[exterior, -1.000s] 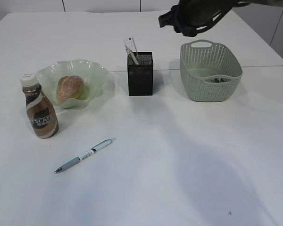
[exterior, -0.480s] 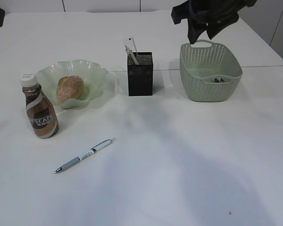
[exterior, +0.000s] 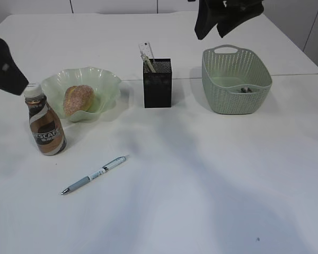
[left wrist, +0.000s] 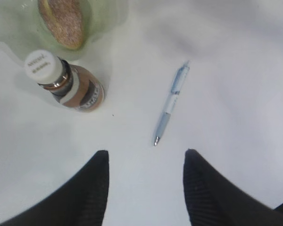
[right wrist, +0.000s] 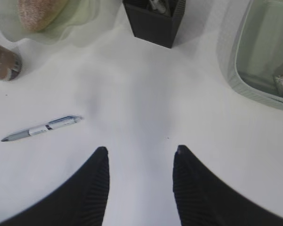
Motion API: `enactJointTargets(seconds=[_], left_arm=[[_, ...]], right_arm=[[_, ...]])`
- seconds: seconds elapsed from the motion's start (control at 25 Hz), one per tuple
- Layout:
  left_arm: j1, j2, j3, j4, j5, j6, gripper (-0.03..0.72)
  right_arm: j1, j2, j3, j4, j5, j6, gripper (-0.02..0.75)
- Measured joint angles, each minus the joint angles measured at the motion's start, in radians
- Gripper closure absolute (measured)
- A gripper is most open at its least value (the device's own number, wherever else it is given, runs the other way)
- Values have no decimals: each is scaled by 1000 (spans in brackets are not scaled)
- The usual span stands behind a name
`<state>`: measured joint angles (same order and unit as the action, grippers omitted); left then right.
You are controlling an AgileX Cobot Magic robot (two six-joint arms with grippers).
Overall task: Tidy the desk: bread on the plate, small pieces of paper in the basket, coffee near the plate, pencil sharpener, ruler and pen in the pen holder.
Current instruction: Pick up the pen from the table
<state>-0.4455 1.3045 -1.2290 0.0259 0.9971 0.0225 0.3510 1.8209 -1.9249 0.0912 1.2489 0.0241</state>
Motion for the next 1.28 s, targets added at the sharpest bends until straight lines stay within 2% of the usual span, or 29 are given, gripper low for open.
enactJointTargets(seconds=[0.16, 0.4, 0.76, 1.12, 1.28], left_arm=[[-34, 111, -70, 0, 90, 10, 326], [-72, 272, -136, -2, 112, 80, 326], [-74, 488, -184, -2, 101, 173, 326], [-74, 656, -192, -9, 36, 199, 326], [-74, 708, -192, -47, 0, 210, 326]], right_arm=[[0, -39, 0, 33, 0, -10, 372], [0, -110, 0, 45, 4, -12, 373], [0, -133, -1, 45, 6, -24, 373], [0, -133, -1, 43, 8, -33, 372], [0, -133, -1, 37, 8, -35, 372]])
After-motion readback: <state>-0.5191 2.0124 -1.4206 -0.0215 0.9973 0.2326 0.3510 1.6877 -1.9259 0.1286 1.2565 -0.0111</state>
